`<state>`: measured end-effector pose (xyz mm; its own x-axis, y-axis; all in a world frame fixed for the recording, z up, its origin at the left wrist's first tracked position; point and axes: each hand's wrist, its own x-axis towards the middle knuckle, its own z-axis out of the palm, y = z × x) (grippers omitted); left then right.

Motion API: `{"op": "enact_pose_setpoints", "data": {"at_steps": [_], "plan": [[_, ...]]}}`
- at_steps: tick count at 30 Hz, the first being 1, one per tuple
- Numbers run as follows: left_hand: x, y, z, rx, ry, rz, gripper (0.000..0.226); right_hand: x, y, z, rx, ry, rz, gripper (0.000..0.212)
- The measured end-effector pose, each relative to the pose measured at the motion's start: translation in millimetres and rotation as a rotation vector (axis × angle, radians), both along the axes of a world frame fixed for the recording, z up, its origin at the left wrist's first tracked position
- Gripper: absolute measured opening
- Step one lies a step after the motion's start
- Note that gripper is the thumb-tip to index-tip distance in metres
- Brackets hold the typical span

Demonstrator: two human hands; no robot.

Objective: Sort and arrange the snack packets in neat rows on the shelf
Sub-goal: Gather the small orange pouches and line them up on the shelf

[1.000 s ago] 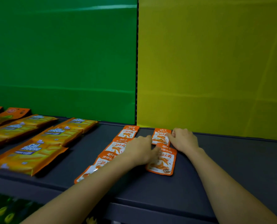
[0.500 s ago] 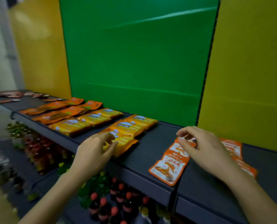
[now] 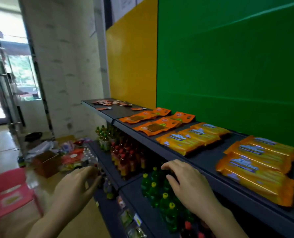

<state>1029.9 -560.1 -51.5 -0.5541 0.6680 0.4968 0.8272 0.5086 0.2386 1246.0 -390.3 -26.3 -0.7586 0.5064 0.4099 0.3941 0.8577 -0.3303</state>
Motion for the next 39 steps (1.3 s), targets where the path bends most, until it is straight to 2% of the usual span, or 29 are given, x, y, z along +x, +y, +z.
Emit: {"op": "enact_pose_setpoints", "data": {"at_steps": [6,12,17,21,31,39], "plan": [[-96,-53,-8,0.017,-0.038,0.115,0.015,-140,-34,-16,-0.06,-0.008,0.104,0.027],[-165,-62,-9,0.035,-0.053,0.186,0.015,-229,-32,-13,-0.056,-0.007,0.127,0.027],[-220,-47,-26,0.059,-0.076,0.22,0.012,-286,-4,-25,-0.053,-0.052,0.12,0.025],[-273,-25,-37,0.002,-0.086,0.227,0.013,-345,21,-36,-0.084,-0.085,0.151,0.023],[-418,34,-26,0.015,-0.02,0.328,0.012,-508,97,-21,-0.057,0.006,0.215,0.028],[-503,69,-35,0.002,-0.151,0.314,0.017,-601,131,-30,-0.063,-0.042,0.216,0.026]]}}
